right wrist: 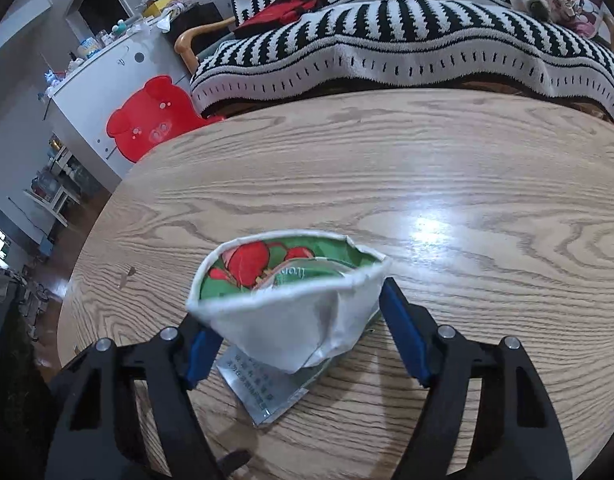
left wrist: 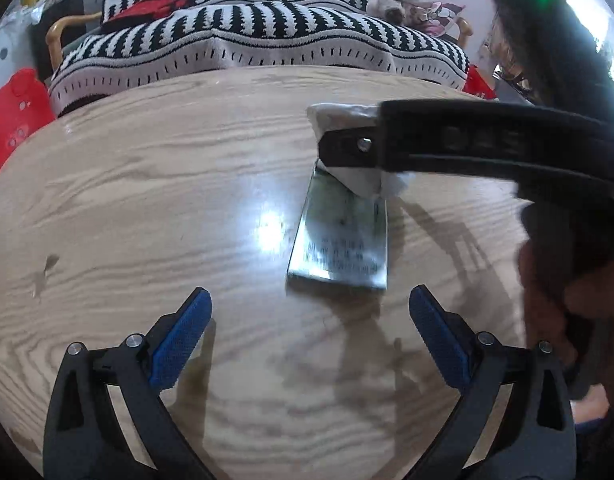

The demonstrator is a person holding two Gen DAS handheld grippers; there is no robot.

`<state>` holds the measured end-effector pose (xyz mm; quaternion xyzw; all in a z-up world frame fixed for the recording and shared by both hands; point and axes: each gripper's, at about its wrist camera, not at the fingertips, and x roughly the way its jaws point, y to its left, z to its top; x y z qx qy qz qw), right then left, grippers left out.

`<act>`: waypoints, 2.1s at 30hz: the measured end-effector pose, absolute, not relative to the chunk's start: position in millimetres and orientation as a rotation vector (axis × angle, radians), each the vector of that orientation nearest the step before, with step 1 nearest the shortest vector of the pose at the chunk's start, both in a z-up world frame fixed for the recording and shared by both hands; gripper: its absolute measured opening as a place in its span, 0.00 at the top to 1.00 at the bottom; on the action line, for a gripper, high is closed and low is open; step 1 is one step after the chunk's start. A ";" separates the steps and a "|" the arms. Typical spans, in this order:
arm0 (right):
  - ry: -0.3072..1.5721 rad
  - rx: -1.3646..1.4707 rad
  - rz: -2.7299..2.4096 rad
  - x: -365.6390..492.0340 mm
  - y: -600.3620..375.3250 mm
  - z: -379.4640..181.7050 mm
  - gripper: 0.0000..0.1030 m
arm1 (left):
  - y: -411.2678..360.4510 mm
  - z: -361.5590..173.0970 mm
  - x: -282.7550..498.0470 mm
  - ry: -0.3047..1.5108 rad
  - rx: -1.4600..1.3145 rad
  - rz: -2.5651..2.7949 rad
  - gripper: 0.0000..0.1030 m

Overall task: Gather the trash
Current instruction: 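Grasp the paper cup with the right gripper while the left grasps the cigarette pack, then carry the cigarette pack and paper cup over the bin and release both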

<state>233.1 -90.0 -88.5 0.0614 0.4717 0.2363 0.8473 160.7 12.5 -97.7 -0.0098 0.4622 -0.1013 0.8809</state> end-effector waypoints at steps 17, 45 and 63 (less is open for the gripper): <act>0.978 0.209 0.379 213.4 -183.4 -75.3 0.31 | -23.0 -109.6 193.2 0.948 0.121 -0.210 0.22; 0.896 0.185 0.364 30.6 -269.2 -8.5 0.31 | -28.5 -19.8 67.0 0.853 0.137 -0.222 0.45; 0.983 0.136 0.539 -119.9 -213.3 -49.0 0.31 | -19.3 -44.0 -81.8 0.895 0.194 -0.335 0.45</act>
